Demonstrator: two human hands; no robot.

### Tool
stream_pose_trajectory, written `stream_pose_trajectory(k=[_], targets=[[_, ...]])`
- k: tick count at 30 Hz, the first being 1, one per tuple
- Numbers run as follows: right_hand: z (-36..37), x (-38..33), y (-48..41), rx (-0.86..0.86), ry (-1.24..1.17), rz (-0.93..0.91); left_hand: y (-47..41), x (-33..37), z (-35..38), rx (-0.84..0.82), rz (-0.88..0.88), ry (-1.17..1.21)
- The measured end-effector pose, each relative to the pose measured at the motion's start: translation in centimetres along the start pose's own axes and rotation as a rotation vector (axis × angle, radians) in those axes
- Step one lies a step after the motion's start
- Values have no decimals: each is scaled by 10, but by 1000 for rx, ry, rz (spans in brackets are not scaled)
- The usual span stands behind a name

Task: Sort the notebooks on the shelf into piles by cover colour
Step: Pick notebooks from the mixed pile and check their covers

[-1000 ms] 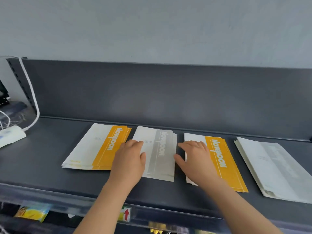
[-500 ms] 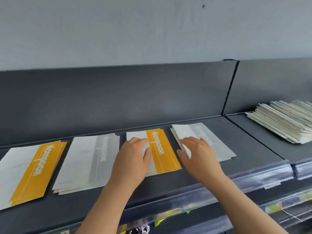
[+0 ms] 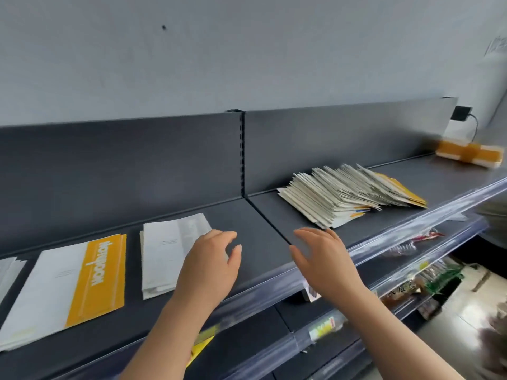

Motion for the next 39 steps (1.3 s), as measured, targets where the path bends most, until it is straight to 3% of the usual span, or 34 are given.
stream_pose_trajectory(k=[9, 27, 32, 39], targets=[[-61, 137, -8, 22, 17, 87, -39, 112, 88, -24, 58, 98], [-111, 302, -116, 150, -29, 256, -185, 222, 202, -69, 136, 181], [-112, 355, -140, 69, -22, 343, -215, 254, 236, -114, 162, 170], [-96, 427, -176, -63, -43, 395, -238, 282, 287, -161, 65, 207]])
Point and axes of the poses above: each hand's wrist, its own y-axis away from the middle knuckle, its own z-axis out of the palm, x = y × z, the point moved 7 cm from there along -y, towards the middle knuckle, and after that the axes turned 5 degrees about -y, right-handed, at the moved point
